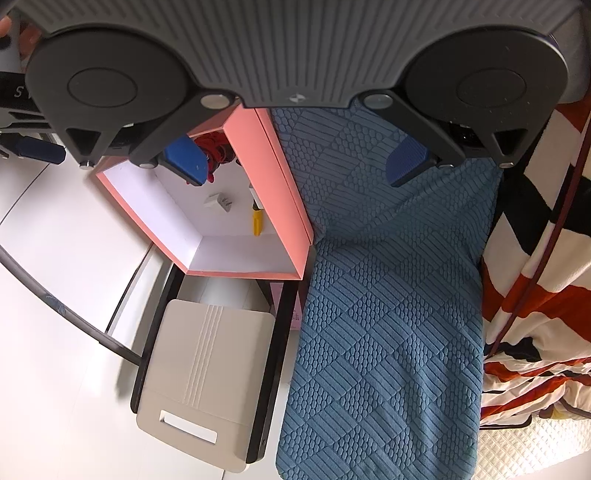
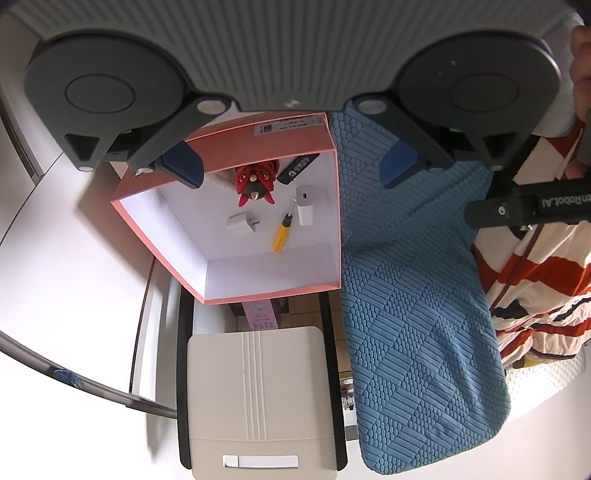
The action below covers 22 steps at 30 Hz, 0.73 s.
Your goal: Organize rigid objects
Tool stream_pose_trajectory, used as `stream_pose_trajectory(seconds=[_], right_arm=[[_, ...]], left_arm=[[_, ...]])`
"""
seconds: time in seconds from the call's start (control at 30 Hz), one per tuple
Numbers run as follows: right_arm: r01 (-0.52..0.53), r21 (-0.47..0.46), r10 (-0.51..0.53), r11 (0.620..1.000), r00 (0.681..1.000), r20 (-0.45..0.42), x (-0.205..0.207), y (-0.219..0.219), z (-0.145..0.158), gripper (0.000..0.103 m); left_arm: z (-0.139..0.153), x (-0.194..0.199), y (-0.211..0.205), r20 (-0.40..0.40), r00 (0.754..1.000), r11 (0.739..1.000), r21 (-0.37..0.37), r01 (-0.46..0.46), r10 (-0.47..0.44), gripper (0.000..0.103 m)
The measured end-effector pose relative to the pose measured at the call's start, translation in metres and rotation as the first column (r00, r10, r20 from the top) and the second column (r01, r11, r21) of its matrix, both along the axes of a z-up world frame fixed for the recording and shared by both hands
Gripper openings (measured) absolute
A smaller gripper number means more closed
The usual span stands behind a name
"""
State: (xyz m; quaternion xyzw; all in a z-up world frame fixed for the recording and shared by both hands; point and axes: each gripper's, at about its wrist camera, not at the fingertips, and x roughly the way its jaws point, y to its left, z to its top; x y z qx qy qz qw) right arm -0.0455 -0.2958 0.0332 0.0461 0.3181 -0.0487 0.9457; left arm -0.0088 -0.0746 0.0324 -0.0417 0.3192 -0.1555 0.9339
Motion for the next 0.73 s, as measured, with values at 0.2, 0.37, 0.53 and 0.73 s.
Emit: stream_pose_trajectory(seconds=[0.2,0.37,0.53,0.73], right_arm=[[0.002,0.008,-0.001,1.0,1.0,-0.005,0.0011,0.0001,-0.0009,0.103],[0.006,0.003,-0.006,1.0,1.0,-0.007,0.0015,0.0005,-0.0027,0.103],[0.012,-0.002,-0.012,1.0,1.0,-0.003,0.0041,0.001,-0.0021,0.103],[0.005,-0.008,-0.005,1.0,1.0,0.0,0.004,0.0016,-0.0008,0.103]], left_arm=[[-0.0007,0.0003,0.0003,0.0,1.0,1.0,0.005,0.005,-0.005,0.103],[-0.0016,0.0002,0.0001,0.001,1.0,1.0,0.006,0.014,-0.014,0.103],[-0.0017,0.0001,0.0003,-0.001,1.0,1.0,0.01,0.016,-0.016,0.103],[0.0002,-0.0011,0.0009,0.004,1.0,1.0,0.005,0.015,-0.015,0.103]])
